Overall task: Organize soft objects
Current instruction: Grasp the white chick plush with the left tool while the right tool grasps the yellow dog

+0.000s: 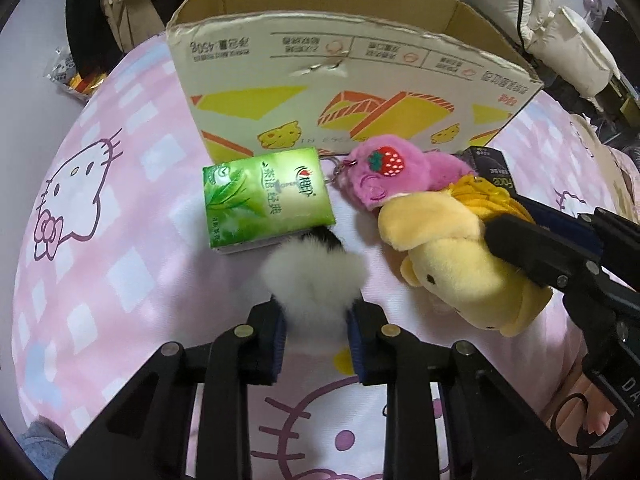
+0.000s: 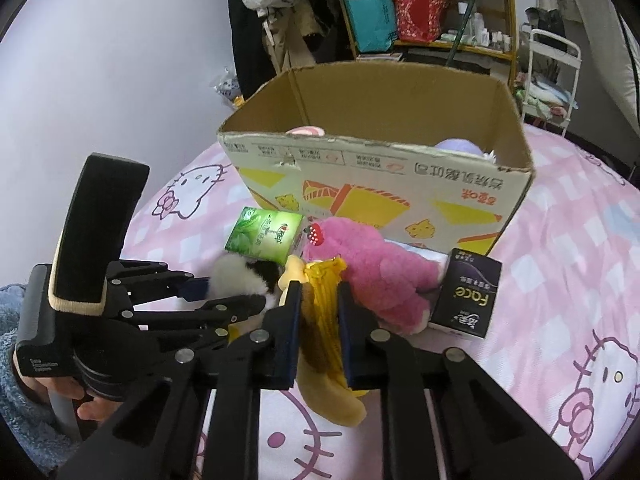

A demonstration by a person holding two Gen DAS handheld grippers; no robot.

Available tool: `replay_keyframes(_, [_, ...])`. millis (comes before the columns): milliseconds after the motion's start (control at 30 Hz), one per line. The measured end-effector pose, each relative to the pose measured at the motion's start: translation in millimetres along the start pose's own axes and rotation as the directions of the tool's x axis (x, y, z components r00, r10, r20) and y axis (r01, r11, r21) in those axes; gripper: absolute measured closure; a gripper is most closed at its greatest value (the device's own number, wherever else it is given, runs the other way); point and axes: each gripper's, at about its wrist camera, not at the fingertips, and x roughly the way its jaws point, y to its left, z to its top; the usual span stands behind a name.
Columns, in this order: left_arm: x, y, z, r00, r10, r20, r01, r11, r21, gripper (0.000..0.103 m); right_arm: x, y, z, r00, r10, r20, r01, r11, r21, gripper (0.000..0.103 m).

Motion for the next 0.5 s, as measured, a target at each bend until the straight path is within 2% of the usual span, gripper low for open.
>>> replay_keyframes(300, [-17, -2, -6, 0.998, 0.000, 0.058, 0.000, 1.000, 0.007, 0.077, -22, 2, 2, 0.996, -0.032, 0.086, 0.031, 0.999, 0.007, 0.086])
replay_keyframes(500, [-41, -5, -12, 0.989, 0.036, 0.147, -0.038, 0.999, 0.009, 0.077, -42, 4, 0, 0.984, -0.050, 0.171, 0.051, 0.999, 0.001, 0.086])
